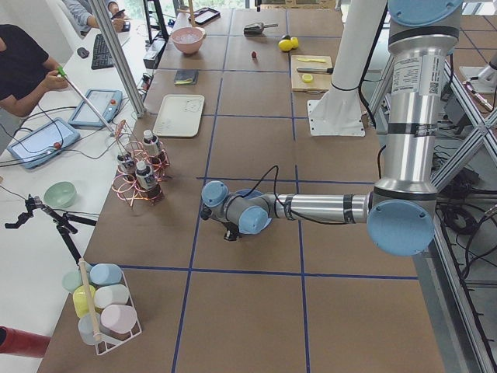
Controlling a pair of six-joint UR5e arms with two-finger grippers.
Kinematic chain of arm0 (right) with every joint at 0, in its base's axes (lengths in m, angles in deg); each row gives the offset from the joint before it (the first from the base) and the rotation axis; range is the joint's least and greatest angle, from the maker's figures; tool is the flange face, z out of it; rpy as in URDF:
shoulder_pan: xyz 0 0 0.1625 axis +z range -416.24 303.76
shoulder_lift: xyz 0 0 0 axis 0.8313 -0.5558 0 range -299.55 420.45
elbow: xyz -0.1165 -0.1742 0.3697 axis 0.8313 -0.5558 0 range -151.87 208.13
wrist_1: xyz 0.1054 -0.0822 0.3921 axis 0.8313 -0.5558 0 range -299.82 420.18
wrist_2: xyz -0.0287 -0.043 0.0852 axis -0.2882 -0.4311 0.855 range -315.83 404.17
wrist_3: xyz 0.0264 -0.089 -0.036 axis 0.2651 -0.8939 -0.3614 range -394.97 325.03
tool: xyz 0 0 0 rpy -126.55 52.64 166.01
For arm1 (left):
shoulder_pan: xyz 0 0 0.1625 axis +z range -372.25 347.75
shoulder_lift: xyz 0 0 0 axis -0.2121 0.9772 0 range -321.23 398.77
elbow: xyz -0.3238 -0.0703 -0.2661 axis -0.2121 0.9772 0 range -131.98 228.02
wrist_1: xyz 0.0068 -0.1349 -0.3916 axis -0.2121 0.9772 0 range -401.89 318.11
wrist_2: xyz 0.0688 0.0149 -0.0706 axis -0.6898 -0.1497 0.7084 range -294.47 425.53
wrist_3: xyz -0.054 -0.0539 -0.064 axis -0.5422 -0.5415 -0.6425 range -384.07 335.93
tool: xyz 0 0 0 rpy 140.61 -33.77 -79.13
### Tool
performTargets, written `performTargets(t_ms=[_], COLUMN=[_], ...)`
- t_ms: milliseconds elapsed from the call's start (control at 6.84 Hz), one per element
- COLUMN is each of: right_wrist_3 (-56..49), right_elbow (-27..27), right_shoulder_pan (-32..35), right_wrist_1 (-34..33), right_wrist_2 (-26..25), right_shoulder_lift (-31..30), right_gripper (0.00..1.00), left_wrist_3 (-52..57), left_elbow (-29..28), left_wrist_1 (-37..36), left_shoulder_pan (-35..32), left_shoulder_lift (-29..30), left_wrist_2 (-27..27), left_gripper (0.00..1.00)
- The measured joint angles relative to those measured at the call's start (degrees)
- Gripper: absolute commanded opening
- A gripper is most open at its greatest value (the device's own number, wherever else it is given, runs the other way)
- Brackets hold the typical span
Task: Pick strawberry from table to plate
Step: 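Reach the left gripper down to the light blue plate rim and grasp it, then slide the blue plate with the left gripper toward the table center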
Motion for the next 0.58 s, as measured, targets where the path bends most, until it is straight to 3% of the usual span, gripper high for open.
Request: performTargets(t_ms=[292,585], right_wrist_3=[0.01,0.06], right_elbow=[0.12,0.16], right_shoulder_pan=[0.02,0.03], right_wrist_1=[0.13,0.16], right_wrist_2=[0.41,0.52], right_shoulder_lift=[0.01,0.0], right_gripper=[1.0,1.0], left_wrist_3=[-6.46,-22.47], left_elbow=[4.77,10.87], left_wrist_1=[-0.21,0.3], left_shoulder_pan=[0.18,1.54], left_shoulder_lift=[0.74,5.13], left_wrist_2=[0.0,0.26], left_gripper=[0.0,0.0])
